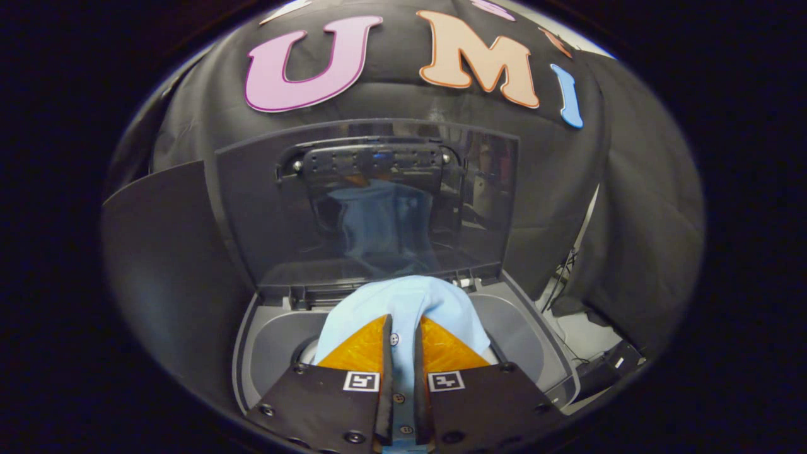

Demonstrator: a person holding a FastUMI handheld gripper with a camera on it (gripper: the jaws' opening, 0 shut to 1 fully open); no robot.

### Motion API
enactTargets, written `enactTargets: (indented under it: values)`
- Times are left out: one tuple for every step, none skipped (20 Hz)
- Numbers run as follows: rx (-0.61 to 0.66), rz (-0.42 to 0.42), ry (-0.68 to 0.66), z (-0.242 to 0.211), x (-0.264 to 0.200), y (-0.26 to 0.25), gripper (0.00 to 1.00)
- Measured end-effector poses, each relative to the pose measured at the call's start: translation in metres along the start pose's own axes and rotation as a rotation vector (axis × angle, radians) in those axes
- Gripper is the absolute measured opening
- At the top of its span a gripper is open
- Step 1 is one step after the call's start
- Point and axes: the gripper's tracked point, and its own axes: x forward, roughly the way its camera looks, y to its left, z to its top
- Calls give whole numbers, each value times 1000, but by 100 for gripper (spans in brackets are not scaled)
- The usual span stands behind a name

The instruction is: Put the clothes into the washing machine and then close the washing machine lid.

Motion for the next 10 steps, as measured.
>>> enactTargets:
  values:
    - [-5,5,9,-4,3,0,14]
    - [-12,8,15,-8,5,0,14]
    - [-16,10,22,-13,7,1,14]
    - [-22,12,31,-18,9,0,14]
    - [-27,13,37,-22,9,-1,14]
    - [-27,12,38,-25,12,-2,14]
    - [-25,13,42,-28,11,-2,21]
    - [-22,9,48,-30,11,-3,25]
    - [-18,12,47,-30,11,-4,30]
    - [-16,12,41,-29,10,-4,34]
